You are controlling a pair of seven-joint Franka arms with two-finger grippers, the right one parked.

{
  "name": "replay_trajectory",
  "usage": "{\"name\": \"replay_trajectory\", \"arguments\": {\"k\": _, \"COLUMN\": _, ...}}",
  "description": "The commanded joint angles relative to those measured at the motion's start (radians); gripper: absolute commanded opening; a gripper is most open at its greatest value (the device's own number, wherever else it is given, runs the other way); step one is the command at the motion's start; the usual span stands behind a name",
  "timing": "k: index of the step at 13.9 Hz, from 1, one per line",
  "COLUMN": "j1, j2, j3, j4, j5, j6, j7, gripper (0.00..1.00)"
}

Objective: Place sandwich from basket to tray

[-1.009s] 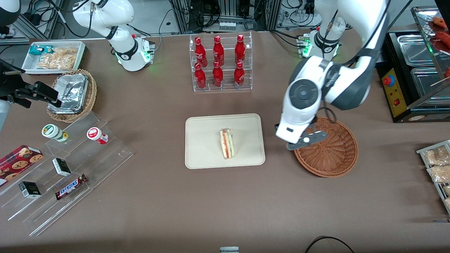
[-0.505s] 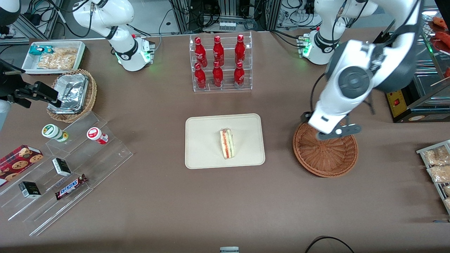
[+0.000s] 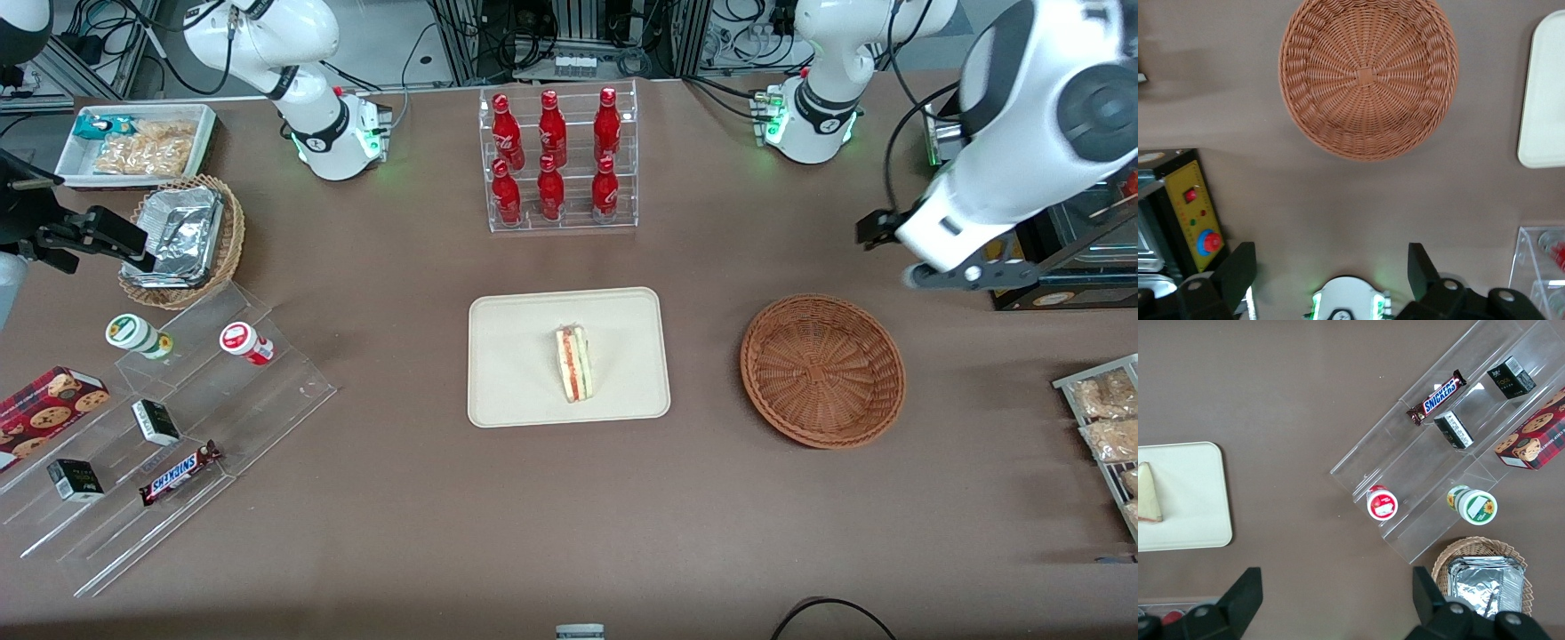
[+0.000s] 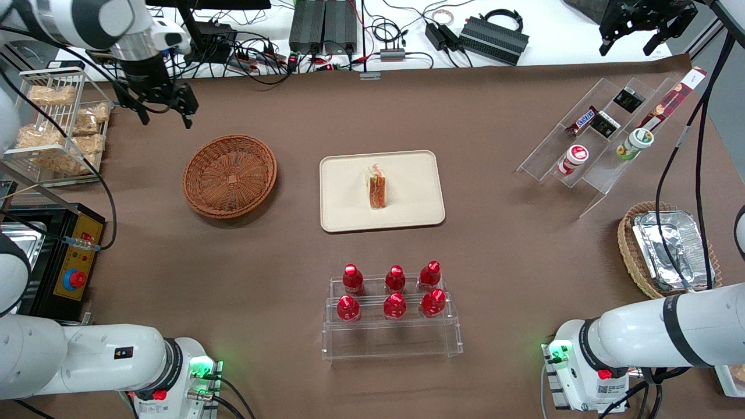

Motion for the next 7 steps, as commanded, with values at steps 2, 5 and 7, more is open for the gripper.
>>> {"name": "replay_trajectory", "arguments": {"k": 2, "j1": 0.007, "j2": -0.025, "j3": 0.045, "j4": 0.069, "j5": -0.01, "j6": -0.042, "j7": 0.072, "gripper": 1.0}}
{"name": "replay_trajectory", "arguments": {"k": 5, "j1": 0.007, "j2": -0.027, "j3": 0.066, "j4": 0.078, "j5": -0.025, "j6": -0.034, "j7": 0.144, "gripper": 1.0}}
{"name": "replay_trajectory", "arguments": {"k": 7, "j1": 0.007, "j2": -0.025, "j3": 0.069, "j4": 0.081, "j5": -0.059, "j6": -0.028, "j7": 0.146, "gripper": 1.0}}
